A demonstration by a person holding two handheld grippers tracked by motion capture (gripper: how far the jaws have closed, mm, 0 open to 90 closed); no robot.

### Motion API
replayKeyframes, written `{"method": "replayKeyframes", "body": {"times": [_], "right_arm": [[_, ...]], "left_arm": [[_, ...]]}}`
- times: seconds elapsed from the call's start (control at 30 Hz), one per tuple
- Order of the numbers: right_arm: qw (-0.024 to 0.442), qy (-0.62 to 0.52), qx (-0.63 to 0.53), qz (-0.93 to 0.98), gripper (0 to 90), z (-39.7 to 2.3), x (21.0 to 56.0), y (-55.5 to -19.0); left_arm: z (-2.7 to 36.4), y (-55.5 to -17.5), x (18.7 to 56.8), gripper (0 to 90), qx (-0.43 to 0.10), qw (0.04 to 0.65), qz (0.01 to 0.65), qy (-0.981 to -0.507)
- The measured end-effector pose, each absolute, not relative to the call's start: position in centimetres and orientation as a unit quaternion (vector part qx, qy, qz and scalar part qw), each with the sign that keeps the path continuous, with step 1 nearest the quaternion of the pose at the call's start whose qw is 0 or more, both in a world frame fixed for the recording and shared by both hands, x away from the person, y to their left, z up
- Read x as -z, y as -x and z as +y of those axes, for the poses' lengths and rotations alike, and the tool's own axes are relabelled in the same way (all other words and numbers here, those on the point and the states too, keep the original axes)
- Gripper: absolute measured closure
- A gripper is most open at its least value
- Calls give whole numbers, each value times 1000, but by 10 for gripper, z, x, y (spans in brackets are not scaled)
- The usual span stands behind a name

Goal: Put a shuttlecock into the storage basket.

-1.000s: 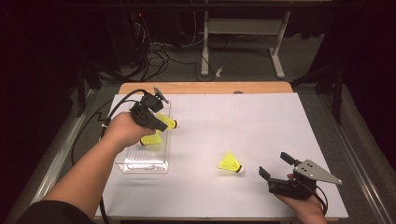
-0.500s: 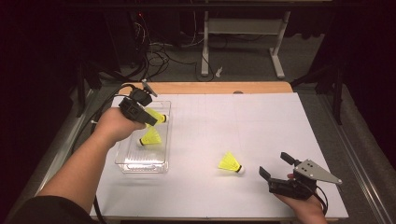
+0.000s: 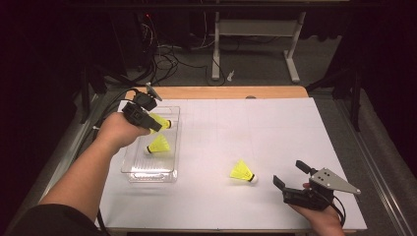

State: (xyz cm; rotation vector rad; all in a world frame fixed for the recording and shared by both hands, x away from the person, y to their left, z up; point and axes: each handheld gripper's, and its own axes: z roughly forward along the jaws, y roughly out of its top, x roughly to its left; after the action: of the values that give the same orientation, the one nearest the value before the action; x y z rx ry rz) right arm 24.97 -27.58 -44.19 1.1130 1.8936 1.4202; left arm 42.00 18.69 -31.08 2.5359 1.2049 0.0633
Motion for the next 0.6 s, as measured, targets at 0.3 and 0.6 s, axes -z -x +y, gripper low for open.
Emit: {"method": "replayKeyframes", "body": {"times": [0.3,0.6], "right_arm": [[260,-410,-524,700,66,-276,442,-250],[261,-409,-525,700,65,-275,441,-249]], "left_arm": [[187,-423,313,895,-19,163,424,-891],[183,-424,311,896,-20,157,425,-891]]}}
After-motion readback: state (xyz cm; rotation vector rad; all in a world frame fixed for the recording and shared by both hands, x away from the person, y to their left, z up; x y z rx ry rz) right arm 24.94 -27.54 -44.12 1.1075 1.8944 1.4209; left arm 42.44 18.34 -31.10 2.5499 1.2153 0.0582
